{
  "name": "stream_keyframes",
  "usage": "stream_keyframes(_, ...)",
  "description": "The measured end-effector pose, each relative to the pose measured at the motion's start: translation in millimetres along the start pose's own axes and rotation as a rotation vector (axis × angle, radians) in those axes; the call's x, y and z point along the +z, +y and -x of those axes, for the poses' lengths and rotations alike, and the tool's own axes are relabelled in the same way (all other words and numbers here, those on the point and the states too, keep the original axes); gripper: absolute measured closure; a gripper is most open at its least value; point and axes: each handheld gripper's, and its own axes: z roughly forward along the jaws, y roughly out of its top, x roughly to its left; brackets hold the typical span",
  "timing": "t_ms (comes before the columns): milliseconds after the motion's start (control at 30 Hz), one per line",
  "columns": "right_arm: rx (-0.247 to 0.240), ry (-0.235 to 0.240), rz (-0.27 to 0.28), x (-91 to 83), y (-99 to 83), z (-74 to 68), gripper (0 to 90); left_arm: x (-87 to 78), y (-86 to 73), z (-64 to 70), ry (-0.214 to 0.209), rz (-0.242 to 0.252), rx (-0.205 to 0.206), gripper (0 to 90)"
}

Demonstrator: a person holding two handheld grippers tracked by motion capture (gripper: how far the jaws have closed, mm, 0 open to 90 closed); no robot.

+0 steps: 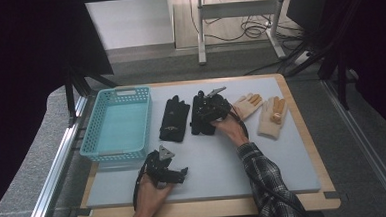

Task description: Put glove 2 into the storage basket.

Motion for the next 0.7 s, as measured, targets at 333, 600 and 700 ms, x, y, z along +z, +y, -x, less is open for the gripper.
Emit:
stream_keyframes(333,0.05,0.021,-0.052,2.3,3.1,2.1,66.2,0.0,0.0,0.1,0.001,0.0,0.002,2.9)
stream_keyframes(600,0.073,0.052,-0.037,-14.9,3.2,5.2,81.1,0.1,0.0,0.2,0.0,0.001,-0.001,2.9)
stream_keyframes(700,0.085,0.066,-0.019,-21.6,4.0,4.5,81.1,0.1,0.0,0.2,0.0,0.001,-0.001,2.9)
